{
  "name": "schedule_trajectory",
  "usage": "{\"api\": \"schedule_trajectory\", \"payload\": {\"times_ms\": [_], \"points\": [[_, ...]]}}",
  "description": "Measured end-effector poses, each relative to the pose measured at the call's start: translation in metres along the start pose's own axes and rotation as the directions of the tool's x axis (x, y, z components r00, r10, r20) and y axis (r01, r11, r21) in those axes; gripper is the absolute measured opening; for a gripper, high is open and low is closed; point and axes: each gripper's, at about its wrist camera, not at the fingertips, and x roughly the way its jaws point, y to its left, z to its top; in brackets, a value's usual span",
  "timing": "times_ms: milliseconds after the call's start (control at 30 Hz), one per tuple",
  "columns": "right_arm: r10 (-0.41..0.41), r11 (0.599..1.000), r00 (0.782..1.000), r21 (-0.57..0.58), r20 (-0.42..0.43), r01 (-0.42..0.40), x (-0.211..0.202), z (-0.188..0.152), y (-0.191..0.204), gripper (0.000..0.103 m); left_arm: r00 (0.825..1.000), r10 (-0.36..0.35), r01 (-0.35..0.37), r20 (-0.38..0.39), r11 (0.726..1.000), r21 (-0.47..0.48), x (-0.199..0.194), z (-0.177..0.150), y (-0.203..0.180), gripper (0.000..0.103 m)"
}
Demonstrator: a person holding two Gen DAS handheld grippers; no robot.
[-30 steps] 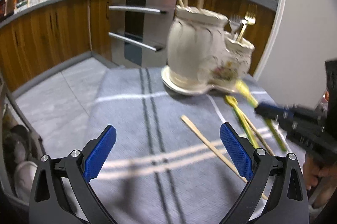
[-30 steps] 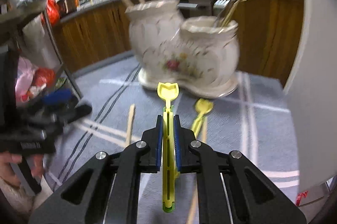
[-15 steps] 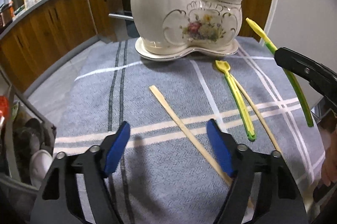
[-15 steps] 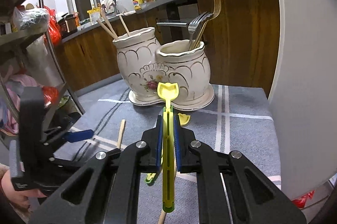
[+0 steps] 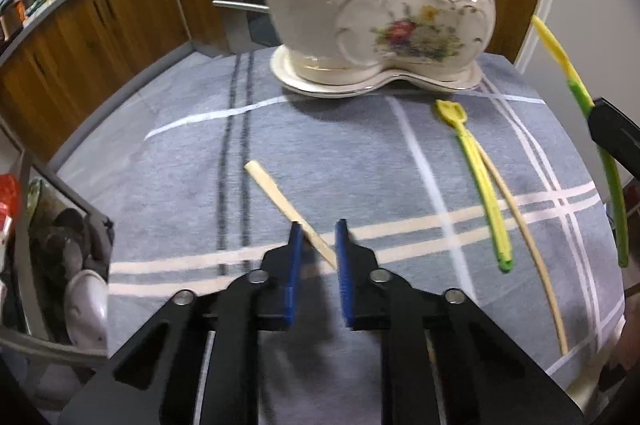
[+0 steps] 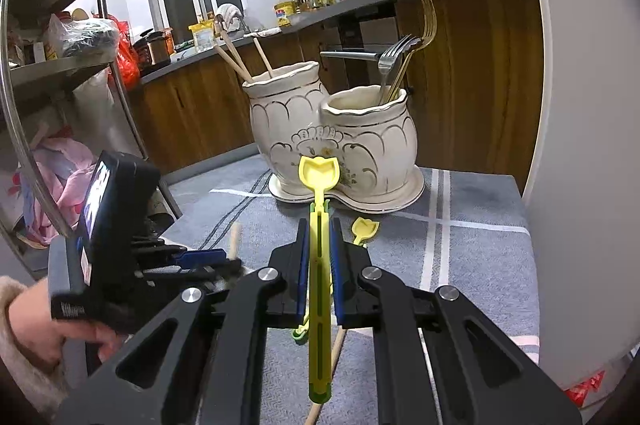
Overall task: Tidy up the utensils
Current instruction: 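Grasp a wooden chopstick with the left tool while the right tool grasps a yellow spoon, then lift the chopstick and the yellow spoon up over the ceramic pots with both tools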
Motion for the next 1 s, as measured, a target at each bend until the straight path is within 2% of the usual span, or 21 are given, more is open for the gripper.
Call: {"api": "schedule_trajectory", "payload": {"times_ms": [200,400,500,633,733,800,900,967,1000], "points": [[-0.003,1.0,1.0,0.007,0.003,0.003,0.002,0.001,-0.002,0.01,1.0,-0.006,0.006,0.008,1.0,0.007,0.007,0.006,0.017,0.009],[-0.024,1.0,1.0,0.012,0.019,0.024,0.003,0.001,-0.002,0.01,0.996,-0.049,0.047,0.076,0.999,0.027,-0.009,0.001,0.014,0.006],[-0.038,0.999,0.999,0.016,0.019,0.038,0.006,0.001,-0.003,0.01,0.99,-0.079,0.075,0.115,0.996,0.042,-0.018,0.0,0.015,0.006],[-0.058,0.998,0.998,0.017,0.027,0.057,0.007,0.001,-0.004,0.01,0.971,-0.138,0.128,0.194,0.99,0.063,-0.036,-0.002,0.014,0.006],[-0.071,0.997,0.996,0.029,0.047,0.07,0.006,0.002,-0.007,0.01,0.949,-0.188,0.172,0.254,0.982,0.084,-0.048,-0.005,0.017,0.006],[-0.08,0.996,0.994,0.042,0.069,0.077,0.003,0.004,-0.01,0.01,0.925,-0.228,0.206,0.305,0.973,0.102,-0.057,-0.005,0.015,0.006],[-0.093,0.995,0.99,0.057,0.102,0.087,-0.001,0.008,-0.012,0.01,0.885,-0.27,0.242,0.38,0.963,0.121,-0.069,-0.003,0.02,0.006],[-0.098,0.994,0.987,0.068,0.129,0.09,-0.004,0.014,-0.014,0.01,0.845,-0.303,0.276,0.44,0.953,0.125,-0.077,-0.002,0.026,0.006],[-0.1,0.993,0.984,0.073,0.145,0.09,-0.006,0.018,-0.015,0.01,0.832,-0.311,0.284,0.459,0.95,0.129,-0.079,-0.001,0.028,0.006]]}}
